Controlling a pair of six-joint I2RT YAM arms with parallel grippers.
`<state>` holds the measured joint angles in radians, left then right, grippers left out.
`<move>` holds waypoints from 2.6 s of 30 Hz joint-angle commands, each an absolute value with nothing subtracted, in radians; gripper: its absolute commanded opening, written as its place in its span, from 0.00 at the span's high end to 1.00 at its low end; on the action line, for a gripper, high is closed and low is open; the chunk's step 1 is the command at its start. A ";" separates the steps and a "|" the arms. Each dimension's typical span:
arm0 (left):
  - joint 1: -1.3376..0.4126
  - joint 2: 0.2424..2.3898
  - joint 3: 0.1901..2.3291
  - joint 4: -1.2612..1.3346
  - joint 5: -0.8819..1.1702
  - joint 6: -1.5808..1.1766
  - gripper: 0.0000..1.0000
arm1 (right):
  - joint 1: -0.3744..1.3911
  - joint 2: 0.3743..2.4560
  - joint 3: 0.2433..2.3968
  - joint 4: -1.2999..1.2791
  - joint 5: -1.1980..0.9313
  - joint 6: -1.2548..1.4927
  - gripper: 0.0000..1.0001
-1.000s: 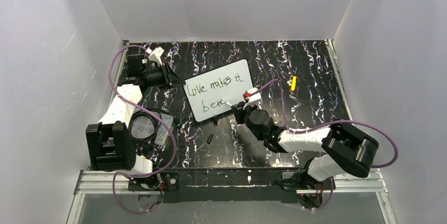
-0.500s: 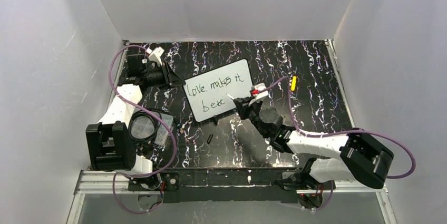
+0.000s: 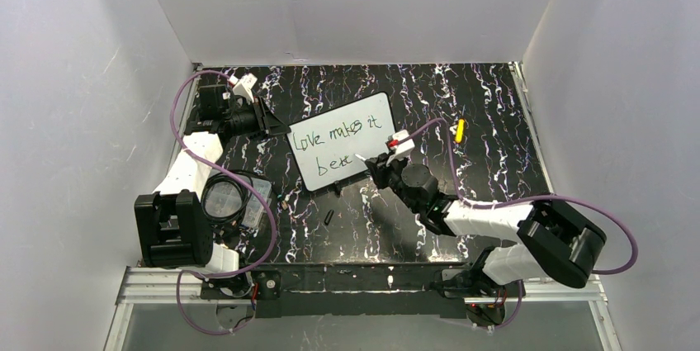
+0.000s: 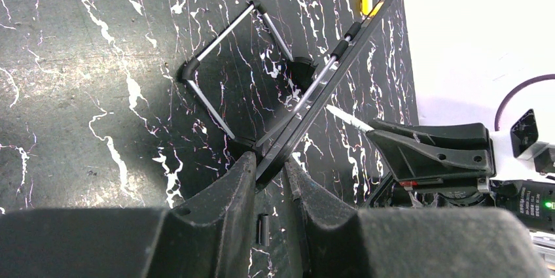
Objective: Write a sentence on the whiteboard
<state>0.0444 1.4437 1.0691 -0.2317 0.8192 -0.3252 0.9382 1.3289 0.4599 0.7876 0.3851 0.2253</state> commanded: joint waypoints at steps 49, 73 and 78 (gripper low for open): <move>0.034 1.424 1.088 -0.247 0.845 -0.328 0.81 | 0.905 1.405 0.508 0.865 0.351 0.235 0.99; 0.034 1.423 1.089 -0.247 0.845 -0.328 0.81 | 0.905 1.381 0.426 0.820 0.379 0.315 0.99; 0.034 1.422 1.089 -0.247 0.845 -0.328 0.81 | 0.905 1.341 0.431 0.802 0.457 0.290 0.99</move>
<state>0.0441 1.4437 1.0691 -0.2317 0.8192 -0.3252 0.9108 1.3872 0.4294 0.8043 0.3515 0.3115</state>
